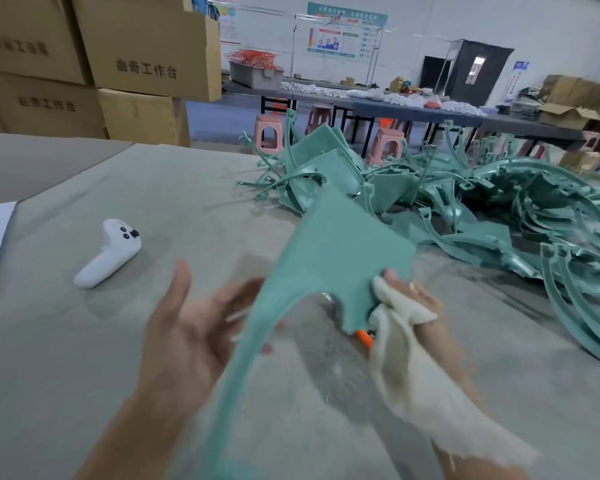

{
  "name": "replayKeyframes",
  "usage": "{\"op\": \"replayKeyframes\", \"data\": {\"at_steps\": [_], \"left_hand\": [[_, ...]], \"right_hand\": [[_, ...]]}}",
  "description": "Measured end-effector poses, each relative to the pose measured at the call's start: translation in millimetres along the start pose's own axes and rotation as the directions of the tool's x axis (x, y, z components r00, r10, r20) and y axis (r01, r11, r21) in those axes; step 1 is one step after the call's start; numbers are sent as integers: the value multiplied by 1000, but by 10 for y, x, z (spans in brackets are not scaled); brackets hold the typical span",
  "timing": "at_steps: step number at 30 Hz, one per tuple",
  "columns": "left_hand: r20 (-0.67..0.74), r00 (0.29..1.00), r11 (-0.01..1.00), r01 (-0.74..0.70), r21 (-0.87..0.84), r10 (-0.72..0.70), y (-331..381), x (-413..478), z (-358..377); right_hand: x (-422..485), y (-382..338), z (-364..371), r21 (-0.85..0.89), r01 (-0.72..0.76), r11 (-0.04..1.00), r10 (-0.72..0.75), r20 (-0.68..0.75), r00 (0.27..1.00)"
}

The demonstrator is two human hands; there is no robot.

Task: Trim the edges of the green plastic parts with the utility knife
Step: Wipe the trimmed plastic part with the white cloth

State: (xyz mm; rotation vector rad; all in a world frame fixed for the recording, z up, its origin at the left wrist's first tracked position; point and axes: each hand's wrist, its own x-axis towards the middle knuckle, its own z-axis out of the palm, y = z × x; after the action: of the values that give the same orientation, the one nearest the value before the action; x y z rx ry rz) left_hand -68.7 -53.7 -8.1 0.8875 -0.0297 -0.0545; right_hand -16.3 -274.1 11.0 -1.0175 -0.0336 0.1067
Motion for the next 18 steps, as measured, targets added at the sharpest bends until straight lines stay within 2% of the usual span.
{"op": "replayKeyframes", "data": {"at_steps": [2, 3, 5, 6, 7, 8, 10, 11, 12, 14, 16, 18], "left_hand": [[192, 965, 983, 166, 74, -177, -67, 0, 24], [240, 947, 976, 192, 105, -212, -109, 4, 32], [228, 947, 967, 191, 171, -227, -171, 11, 43], [179, 956, 960, 195, 202, -232, -192, 19, 46], [126, 964, 953, 201, 228, -233, -210, 26, 51], [81, 970, 946, 200, 256, -227, -225, 30, 60], [20, 977, 930, 196, 312, -213, -250, 27, 99], [7, 978, 918, 193, 346, -209, -262, 21, 115], [6, 977, 904, 194, 380, -213, -272, 12, 129], [34, 970, 881, 202, 429, -239, -279, -3, 145], [50, 965, 846, 199, 495, -256, -302, -2, 156], [7, 968, 753, 190, 629, -250, -326, -1, 179]], "right_hand": [[-11, 114, 19, -170, 21, 985, -21, 2, 1000], [-15, 144, 19, -190, 8, 982, -7, 5, 1000], [17, 167, -7, -231, -5, 973, -3, -31, 1000], [58, 159, -43, -307, 30, 951, -60, -91, 994], [91, 133, -81, -409, 97, 907, -186, -183, 965], [119, 91, -118, -498, 199, 844, -370, -273, 888], [105, -39, -121, -583, 461, 668, -714, -329, 618], [78, -105, -88, -581, 589, 562, -817, -274, 508], [47, -140, -47, -570, 685, 454, -882, -176, 438], [-39, -107, 93, -552, 810, 196, -920, 182, 347], [-110, 27, 306, -473, 880, -40, -757, 589, 283], [-119, 233, 472, -398, 884, -245, -463, 849, 254]]}}
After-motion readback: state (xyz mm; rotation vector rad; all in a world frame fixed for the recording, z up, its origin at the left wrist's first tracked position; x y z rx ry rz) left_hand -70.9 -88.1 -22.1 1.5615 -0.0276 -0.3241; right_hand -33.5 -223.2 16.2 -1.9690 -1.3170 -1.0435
